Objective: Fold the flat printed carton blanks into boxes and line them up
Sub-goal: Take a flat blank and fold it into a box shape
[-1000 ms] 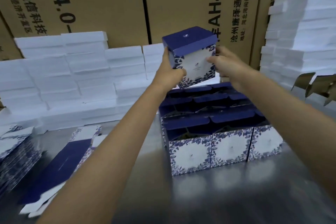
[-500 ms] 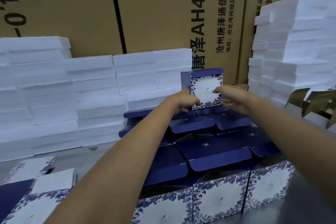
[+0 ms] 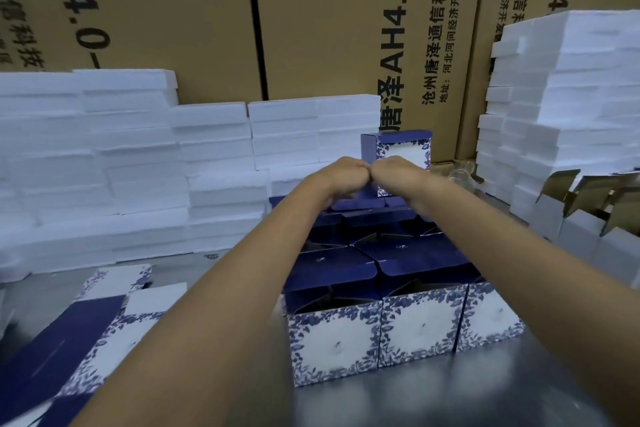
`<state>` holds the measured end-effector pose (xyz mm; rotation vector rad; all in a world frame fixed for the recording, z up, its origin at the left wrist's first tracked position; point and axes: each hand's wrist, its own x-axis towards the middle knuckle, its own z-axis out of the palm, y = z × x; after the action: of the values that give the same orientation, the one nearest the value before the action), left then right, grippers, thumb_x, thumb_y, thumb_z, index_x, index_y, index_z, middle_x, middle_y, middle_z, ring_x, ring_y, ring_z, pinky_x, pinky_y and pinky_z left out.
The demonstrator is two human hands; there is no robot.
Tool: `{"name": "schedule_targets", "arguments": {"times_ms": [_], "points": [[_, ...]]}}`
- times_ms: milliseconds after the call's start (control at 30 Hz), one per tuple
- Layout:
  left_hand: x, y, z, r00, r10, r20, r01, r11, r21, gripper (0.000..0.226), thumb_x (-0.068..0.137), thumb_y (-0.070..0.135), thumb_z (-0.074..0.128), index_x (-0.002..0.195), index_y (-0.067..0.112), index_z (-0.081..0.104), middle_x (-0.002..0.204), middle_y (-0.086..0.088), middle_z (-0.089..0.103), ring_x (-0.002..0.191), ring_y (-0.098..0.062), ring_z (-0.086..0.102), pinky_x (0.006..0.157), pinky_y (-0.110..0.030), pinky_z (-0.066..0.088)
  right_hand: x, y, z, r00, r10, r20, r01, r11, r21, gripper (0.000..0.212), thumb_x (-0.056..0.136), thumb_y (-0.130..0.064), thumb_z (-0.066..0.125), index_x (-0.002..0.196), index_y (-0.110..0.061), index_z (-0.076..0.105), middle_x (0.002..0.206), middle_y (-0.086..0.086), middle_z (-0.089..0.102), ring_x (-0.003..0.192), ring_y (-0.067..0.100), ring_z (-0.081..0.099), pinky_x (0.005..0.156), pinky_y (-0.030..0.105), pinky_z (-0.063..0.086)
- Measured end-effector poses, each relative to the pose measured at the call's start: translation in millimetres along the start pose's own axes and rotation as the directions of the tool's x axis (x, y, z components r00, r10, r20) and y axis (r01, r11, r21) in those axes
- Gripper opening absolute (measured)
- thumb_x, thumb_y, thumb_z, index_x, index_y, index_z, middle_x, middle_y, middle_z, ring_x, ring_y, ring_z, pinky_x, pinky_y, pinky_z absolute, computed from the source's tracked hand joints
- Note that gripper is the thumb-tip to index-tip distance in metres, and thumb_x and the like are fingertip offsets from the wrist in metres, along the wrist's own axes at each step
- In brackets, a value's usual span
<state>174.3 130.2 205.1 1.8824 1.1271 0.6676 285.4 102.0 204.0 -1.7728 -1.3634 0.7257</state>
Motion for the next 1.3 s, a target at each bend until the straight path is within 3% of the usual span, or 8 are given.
{"name": "schedule_targets", "arguments": {"times_ms": [167, 333, 467, 567, 667, 833, 1100, 1300], "points": [[-72.4, -10.0, -48.6, 0.99, 0.024, -0.143, -0.016, 0.998, 0.055, 0.029, 0.088, -0.008, 0.04, 0.103, -0.008, 0.065, 0.096, -0.019, 0.055, 0.088, -0.024, 0.044, 0.078, -0.037, 0.043, -49.5, -44.3, 47.6, 0.996, -0.066, 0.055, 0.059, 0.991, 0.122, 0.035, 0.099, -0.008, 0.038, 0.13, -0.002, 0.053, 0.103, 0.009, 0.061, 0.101, 0.025, 0.062, 0.076, 0.029, 0.045], [-145.2, -58.8, -90.2, 0.944, 0.005, -0.331, -0.009, 1.0, -0.012, 0.03, 0.089, -0.004, 0.049, 0.112, 0.001, 0.068, 0.114, -0.015, 0.071, 0.108, -0.026, 0.067, 0.098, -0.046, 0.054, -97.4, -83.7, 118.5, 0.98, -0.122, 0.157, 0.097, 0.983, 0.154, 0.019, 0.099, -0.01, 0.042, 0.083, -0.008, 0.052, 0.08, 0.005, 0.058, 0.074, 0.018, 0.055, 0.055, 0.023, 0.036], [-192.3, -128.7, -95.7, 0.875, -0.119, -0.47, 0.036, 0.982, -0.183, 0.025, 0.093, -0.005, 0.046, 0.093, 0.008, 0.068, 0.101, -0.02, 0.069, 0.089, -0.028, 0.068, 0.086, -0.041, 0.052, -132.1, -73.9, 196.0, 0.935, -0.142, 0.325, 0.082, 0.978, 0.191, 0.048, 0.102, -0.019, 0.042, 0.148, -0.005, 0.04, 0.133, 0.013, 0.06, 0.108, 0.022, 0.061, 0.059, 0.021, 0.038], [-214.9, -198.5, -93.1, 0.801, -0.198, -0.565, 0.225, 0.974, -0.021, 0.018, 0.092, 0.003, 0.054, 0.102, 0.012, 0.065, 0.109, -0.012, 0.067, 0.104, -0.029, 0.062, 0.092, -0.037, 0.046, -160.5, -32.5, 245.1, 0.904, -0.067, 0.422, 0.065, 0.998, 0.018, 0.048, 0.1, -0.022, 0.045, 0.144, -0.004, 0.043, 0.138, 0.018, 0.054, 0.106, 0.021, 0.059, 0.068, 0.022, 0.043], [-238.7, -255.7, -88.8, 0.656, -0.3, -0.692, 0.525, 0.841, 0.133, 0.034, 0.095, 0.026, 0.055, 0.128, 0.021, 0.056, 0.132, -0.008, 0.058, 0.127, -0.034, 0.048, 0.109, -0.049, 0.032, -181.2, 27.7, 278.6, 0.912, -0.02, 0.41, 0.096, 0.981, -0.166, 0.055, 0.101, -0.027, 0.044, 0.151, -0.006, 0.035, 0.159, 0.012, 0.037, 0.145, 0.026, 0.035, 0.114, 0.032, 0.033], [-247.5, -300.6, -70.3, 0.74, -0.304, -0.601, 0.622, 0.648, 0.439, 0.076, 0.091, 0.073, 0.039, 0.15, 0.025, 0.034, 0.162, -0.012, 0.023, 0.151, -0.032, 0.013, 0.121, -0.056, 0.006, -192.6, 70.2, 307.5, 0.891, -0.383, 0.242, 0.452, 0.792, -0.411, 0.038, 0.103, -0.029, 0.034, 0.136, -0.025, 0.052, 0.154, 0.001, 0.04, 0.142, 0.026, 0.03, 0.111, 0.041, 0.025], [-245.9, -275.4, -71.2, 0.676, -0.089, -0.732, 0.594, 0.654, 0.469, 0.052, 0.084, 0.062, 0.059, 0.104, 0.014, 0.067, 0.094, -0.005, 0.069, 0.077, -0.025, 0.053, 0.067, -0.032, 0.036, -187.0, 74.2, 311.2, 0.881, -0.412, 0.233, 0.473, 0.791, -0.388, 0.041, 0.106, -0.037, 0.031, 0.144, -0.038, 0.048, 0.16, -0.003, 0.035, 0.144, 0.023, 0.023, 0.111, 0.037, 0.017], [-249.5, -258.5, -68.7, 0.621, -0.083, -0.779, 0.534, 0.773, 0.343, 0.049, 0.083, 0.064, 0.059, 0.084, 0.016, 0.071, 0.077, -0.001, 0.067, 0.078, -0.03, 0.059, 0.066, -0.033, 0.035, -195.3, 59.8, 298.6, 0.892, -0.366, 0.265, 0.355, 0.931, 0.091, 0.03, 0.101, -0.047, 0.051, 0.123, -0.033, 0.065, 0.116, -0.023, 0.066, 0.12, -0.004, 0.051, 0.097, 0.012, 0.033]]}}
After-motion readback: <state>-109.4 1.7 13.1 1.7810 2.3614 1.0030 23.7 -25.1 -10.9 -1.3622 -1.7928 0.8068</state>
